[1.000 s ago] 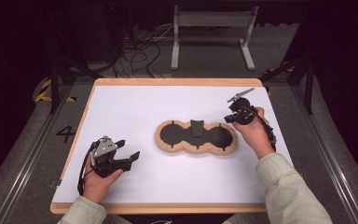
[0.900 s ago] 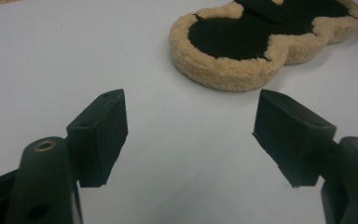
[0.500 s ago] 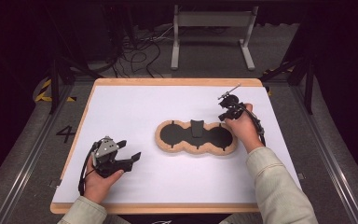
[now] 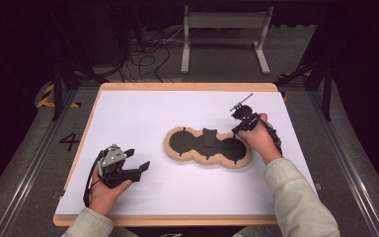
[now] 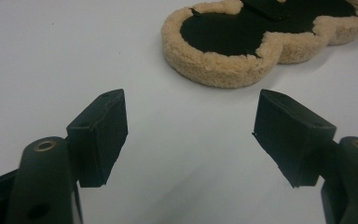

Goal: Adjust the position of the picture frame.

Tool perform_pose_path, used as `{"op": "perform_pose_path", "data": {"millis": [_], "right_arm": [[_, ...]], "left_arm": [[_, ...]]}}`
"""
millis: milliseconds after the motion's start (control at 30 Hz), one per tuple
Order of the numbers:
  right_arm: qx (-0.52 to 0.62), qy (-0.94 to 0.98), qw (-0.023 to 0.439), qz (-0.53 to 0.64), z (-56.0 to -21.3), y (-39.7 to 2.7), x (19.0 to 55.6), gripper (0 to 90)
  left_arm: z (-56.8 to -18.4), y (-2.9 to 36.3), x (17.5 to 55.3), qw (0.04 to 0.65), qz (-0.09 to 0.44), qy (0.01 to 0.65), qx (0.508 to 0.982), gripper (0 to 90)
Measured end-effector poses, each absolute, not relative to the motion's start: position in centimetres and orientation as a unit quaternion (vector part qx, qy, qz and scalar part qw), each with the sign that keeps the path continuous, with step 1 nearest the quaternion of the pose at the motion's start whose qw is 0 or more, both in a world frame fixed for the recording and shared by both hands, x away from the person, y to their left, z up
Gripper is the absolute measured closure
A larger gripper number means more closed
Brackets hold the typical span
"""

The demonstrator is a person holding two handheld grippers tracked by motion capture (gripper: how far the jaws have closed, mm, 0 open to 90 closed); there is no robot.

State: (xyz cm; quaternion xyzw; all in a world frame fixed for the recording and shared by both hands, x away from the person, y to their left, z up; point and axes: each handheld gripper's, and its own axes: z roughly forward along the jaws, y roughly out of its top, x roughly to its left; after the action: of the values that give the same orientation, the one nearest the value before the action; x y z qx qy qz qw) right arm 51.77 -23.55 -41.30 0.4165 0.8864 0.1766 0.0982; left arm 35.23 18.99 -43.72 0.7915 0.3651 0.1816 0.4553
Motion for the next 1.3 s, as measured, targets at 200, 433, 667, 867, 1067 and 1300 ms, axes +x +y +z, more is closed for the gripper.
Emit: {"op": "perform_pose_path", "data": {"millis": [200, 433, 667, 867, 1067, 1300], "right_arm": [[0.396, 0.898, 0.08, 0.172, -41.3, -23.7, 49.4, 90.0], [0.366, 0.914, 0.066, 0.164, -41.3, -23.2, 46.4, 90.0], [0.346, 0.922, 0.046, 0.167, -41.5, -22.8, 43.8, 90.0], [0.342, 0.919, 0.055, 0.191, -41.4, -22.9, 42.2, 90.0], [0.356, 0.902, 0.085, 0.23, -40.2, -23.5, 41.1, 90.0], [0.364, 0.892, 0.095, 0.25, -40.0, -24.5, 40.1, 90.0]], "left_arm": [[-43.7, 18.8, 35.3, 0.454, 0.179, 0.365, 0.793, 26.5], [-43.7, 18.3, 35.4, 0.451, 0.167, 0.356, 0.801, 34.2], [-43.7, 17.7, 35.8, 0.446, 0.131, 0.352, 0.813, 59.3], [-43.8, 16.5, 37.2, 0.421, 0.09, 0.365, 0.826, 87.3], [-43.8, 14.4, 38.6, 0.39, 0.069, 0.374, 0.838, 90.0], [-44.1, 11.3, 40.6, 0.334, 0.031, 0.375, 0.864, 90.0]]}}
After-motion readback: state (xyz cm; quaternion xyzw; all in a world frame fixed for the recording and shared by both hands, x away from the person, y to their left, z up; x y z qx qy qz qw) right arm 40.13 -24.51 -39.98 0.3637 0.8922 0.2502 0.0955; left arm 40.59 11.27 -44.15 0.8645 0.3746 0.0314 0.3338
